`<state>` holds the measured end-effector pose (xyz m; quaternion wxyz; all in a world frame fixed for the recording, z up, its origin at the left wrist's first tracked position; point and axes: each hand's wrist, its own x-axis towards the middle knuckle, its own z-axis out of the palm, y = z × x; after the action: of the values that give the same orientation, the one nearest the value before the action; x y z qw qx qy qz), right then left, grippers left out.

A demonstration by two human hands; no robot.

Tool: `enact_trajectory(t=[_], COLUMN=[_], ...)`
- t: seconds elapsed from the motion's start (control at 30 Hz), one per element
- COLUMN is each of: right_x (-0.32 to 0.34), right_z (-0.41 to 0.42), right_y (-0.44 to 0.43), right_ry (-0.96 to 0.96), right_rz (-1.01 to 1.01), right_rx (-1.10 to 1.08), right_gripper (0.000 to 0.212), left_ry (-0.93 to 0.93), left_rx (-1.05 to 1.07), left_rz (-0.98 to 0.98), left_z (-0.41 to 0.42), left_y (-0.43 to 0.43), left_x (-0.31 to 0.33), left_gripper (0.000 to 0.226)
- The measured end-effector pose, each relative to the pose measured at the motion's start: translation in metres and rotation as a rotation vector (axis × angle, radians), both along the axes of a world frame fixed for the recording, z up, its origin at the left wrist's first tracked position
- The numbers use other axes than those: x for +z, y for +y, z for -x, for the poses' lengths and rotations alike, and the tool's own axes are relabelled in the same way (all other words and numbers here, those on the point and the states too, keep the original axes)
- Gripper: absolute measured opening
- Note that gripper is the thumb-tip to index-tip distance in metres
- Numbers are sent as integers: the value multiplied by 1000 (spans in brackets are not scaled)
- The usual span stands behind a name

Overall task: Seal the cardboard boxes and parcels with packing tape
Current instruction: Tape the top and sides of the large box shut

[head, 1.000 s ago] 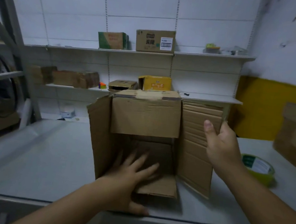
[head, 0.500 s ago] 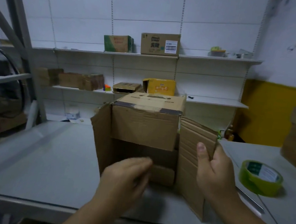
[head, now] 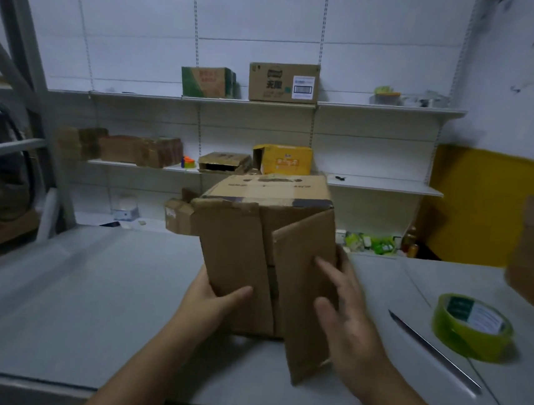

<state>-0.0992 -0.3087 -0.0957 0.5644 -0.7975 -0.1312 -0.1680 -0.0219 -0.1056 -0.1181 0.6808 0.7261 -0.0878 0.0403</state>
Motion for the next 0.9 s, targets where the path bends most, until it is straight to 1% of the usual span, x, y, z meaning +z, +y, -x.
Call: enact_trajectory(t=[0.03, 0.07, 0.1, 0.13, 0.2, 0.23, 0.27, 0.33, 0.4, 0.43, 0.5, 0.57, 0.6, 0.67, 0.73, 0.77, 0.83, 0.87, 0.9], right_x=[2, 4, 7, 10, 17, 21, 28, 59, 103, 130, 182, 216, 222, 218, 206, 202, 201, 202, 203], right_z=[-7, -14, -21, -29, -41, -46, -53, -58, -59, -57, -50, -45, -48, -61, -76, -82, -84, -84, -84], right_y=[-6, -12, -18, -23, -25, -25, -26, -26, -29, -30, -37, -44, -47, -49, -45, -41, -31, -27, -25], right_ry=[7, -5, 2, 31, 141, 165, 155, 108, 78, 83, 141, 229, 258, 278, 254, 241, 233, 229, 226], right_rz=[0, -10, -1, 19, 49, 84, 139, 270, 317, 334, 314, 307, 334, 508, 721, 773, 787, 786, 785], right_rx=[-59, -120, -158, -160, -126, -147, -203, -286, -319, -336, -317, -269, -261, -284, -295, -281, -270, -274, -277], right_gripper=[57, 74, 85, 88, 81, 77, 73, 68, 65, 63, 50, 40, 37, 38, 48, 48, 44, 43, 42], left_ry=[10, 12, 1, -4, -23, -39, -36, -33, -64, -76, -78, -136, -178, -203, -198, -197, -222, -228, -193], left_rx=[43, 65, 74, 80, 73, 85, 116, 187, 212, 182, 22, -131, -161, -144, -77, -50, -57, -100, -155], left_rz=[17, 20, 13, 7, 6, 11, 11, -25, -43, -8, 61, -8, -53, -115, -120, -90, -59, -79, -104], left_z=[-1, -1, -3, -4, -5, -4, -6, -5, -1, 4, 17, 27, 29, 31, 31, 30, 27, 27, 26], left_y=[-2, -3, -4, -6, -13, -19, -22, -27, -25, -21, -8, 4, 6, 2, -4, -3, 10, 21, 32], left_x=[-2, -1, -1, 1, 5, 10, 17, 48, 94, 120, 165, 187, 187, 164, 130, 114, 92, 85, 76], left_gripper=[59, 57, 59, 65, 74, 71, 67, 65, 59, 51, 43, 61, 69, 71, 75, 80, 86, 88, 91])
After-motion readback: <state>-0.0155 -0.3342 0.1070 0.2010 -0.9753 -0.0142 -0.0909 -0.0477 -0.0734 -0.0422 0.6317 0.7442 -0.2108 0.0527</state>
